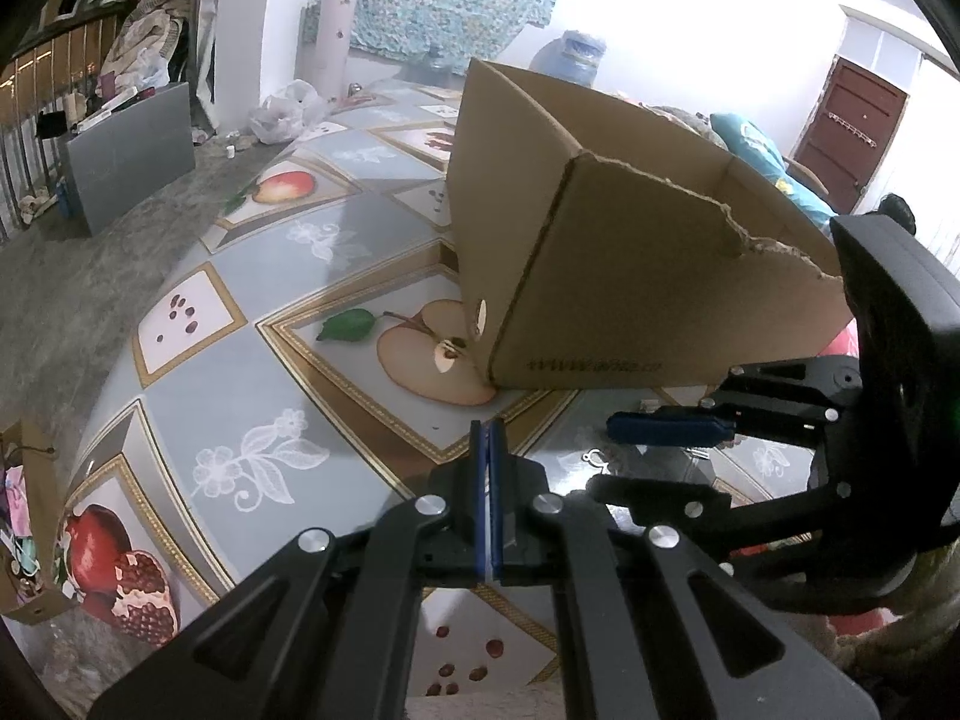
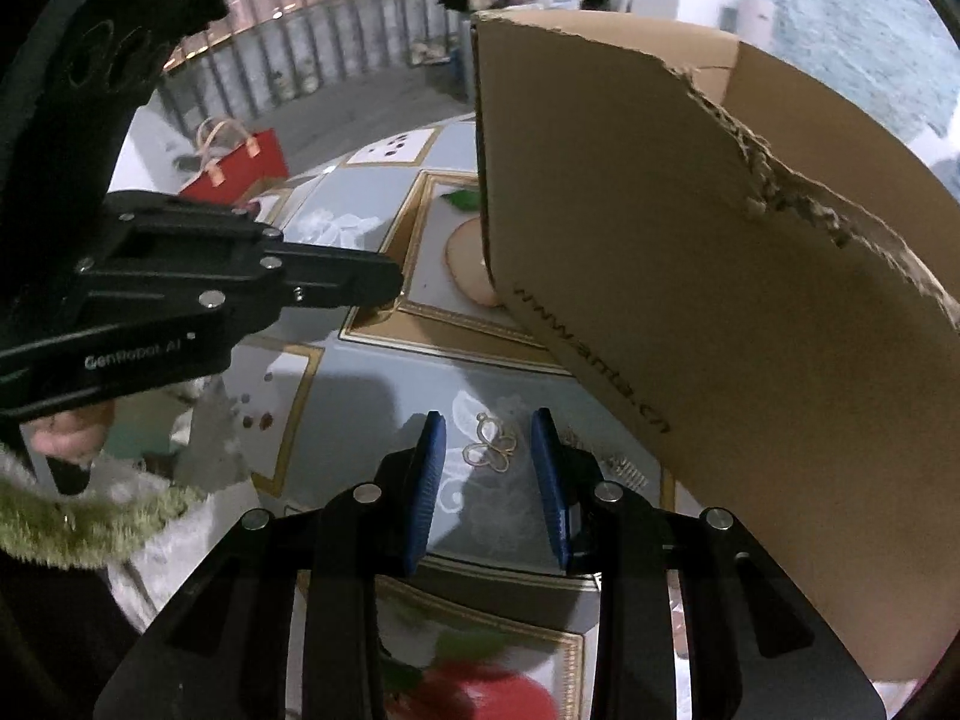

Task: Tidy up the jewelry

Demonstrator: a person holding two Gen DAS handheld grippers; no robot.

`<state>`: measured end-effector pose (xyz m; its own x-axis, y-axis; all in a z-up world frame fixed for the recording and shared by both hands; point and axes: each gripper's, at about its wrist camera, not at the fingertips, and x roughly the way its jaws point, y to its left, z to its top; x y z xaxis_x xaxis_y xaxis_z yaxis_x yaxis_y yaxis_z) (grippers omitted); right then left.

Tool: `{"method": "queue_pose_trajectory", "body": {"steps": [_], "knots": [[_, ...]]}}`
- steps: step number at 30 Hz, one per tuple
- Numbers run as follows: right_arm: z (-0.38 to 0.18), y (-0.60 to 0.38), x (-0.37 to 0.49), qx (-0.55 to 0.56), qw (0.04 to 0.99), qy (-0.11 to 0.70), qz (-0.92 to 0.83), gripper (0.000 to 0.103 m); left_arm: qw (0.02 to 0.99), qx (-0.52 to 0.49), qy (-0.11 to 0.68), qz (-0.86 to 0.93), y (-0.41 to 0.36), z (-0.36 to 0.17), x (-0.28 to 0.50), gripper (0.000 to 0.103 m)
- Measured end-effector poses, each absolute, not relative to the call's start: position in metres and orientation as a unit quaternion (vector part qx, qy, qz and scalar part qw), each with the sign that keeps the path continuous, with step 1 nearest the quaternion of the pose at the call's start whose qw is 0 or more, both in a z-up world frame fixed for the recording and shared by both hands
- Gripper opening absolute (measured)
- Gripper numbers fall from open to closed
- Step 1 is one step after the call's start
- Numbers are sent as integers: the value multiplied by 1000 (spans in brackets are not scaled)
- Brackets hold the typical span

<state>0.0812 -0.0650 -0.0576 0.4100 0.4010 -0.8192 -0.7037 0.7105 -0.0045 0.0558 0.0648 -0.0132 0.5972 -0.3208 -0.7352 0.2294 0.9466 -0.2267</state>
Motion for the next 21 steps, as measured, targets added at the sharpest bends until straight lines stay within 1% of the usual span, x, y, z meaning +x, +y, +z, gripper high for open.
{"method": "queue_pose_trajectory", "body": {"steps": [2, 4, 9, 20, 21], "knots": [[-57, -65, 82, -185, 817, 426, 343, 25, 892, -54, 422, -154, 65, -13, 56, 1], [-57, -65, 83, -183, 813, 428, 351, 18, 892, -54, 422, -154, 65, -13, 56, 1], [-56, -66, 84, -178, 809, 432, 358, 9, 893, -54, 421, -153, 65, -13, 56, 1], [-55, -69, 82, -169, 812, 431, 355, 9, 894, -52, 419, -152, 66, -12, 55, 1], [-55, -69, 82, -168, 813, 431, 354, 6, 894, -52, 419, -152, 66, -12, 55, 1]]}}
